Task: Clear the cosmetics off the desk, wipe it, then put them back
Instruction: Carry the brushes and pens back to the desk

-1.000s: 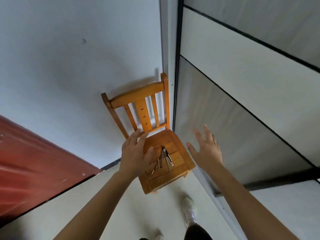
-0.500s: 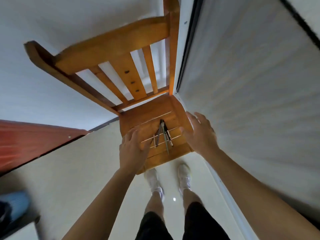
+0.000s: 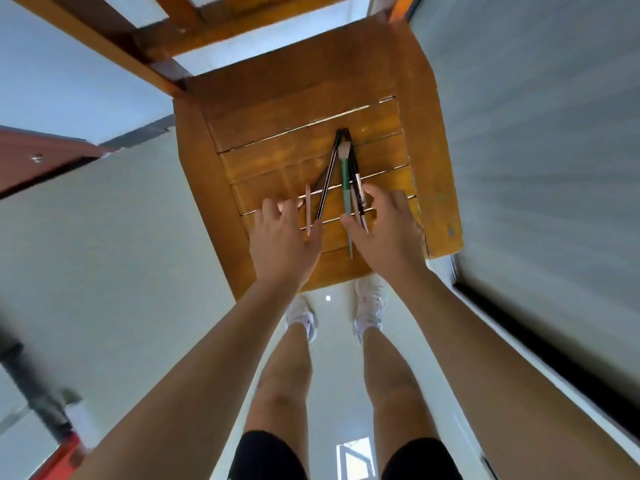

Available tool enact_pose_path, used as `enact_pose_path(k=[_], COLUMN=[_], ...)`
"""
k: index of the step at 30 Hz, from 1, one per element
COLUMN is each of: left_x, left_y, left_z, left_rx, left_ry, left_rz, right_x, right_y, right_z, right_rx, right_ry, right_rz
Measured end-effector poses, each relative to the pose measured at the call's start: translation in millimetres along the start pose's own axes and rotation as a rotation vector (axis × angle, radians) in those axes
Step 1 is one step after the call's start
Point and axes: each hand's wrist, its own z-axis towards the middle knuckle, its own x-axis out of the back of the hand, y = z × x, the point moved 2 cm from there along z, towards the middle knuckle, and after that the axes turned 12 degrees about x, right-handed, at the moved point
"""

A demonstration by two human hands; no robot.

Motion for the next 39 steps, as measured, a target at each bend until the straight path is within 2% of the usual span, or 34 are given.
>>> enact_pose_path(k=[5,10,20,30,39], left_x=[-2,4,8,4,30], left_y=[4,-1,-11,-23,-21], left_z=[15,29,21,22,4], left_rx=[-0.072,-0.07,-0.037,-0.04,-0.011], left_ry=[0.099,0.082,0.085,0.078,0.129], left_rz=[-0.045,-0.13,-0.237,-0.283,-0.335], right_x=[1,5,7,-7,24], right_y=[0,-4,-4,-6,-16], right_z=[12,21,15,24,6], right_rx=[0.009,-0.004,0.011,-0.124,-0.095], right_ry=[0.098,0.101,0.205,0.184,0.197], right_rz=[0.042,0.149,0.177,0.324,0.331])
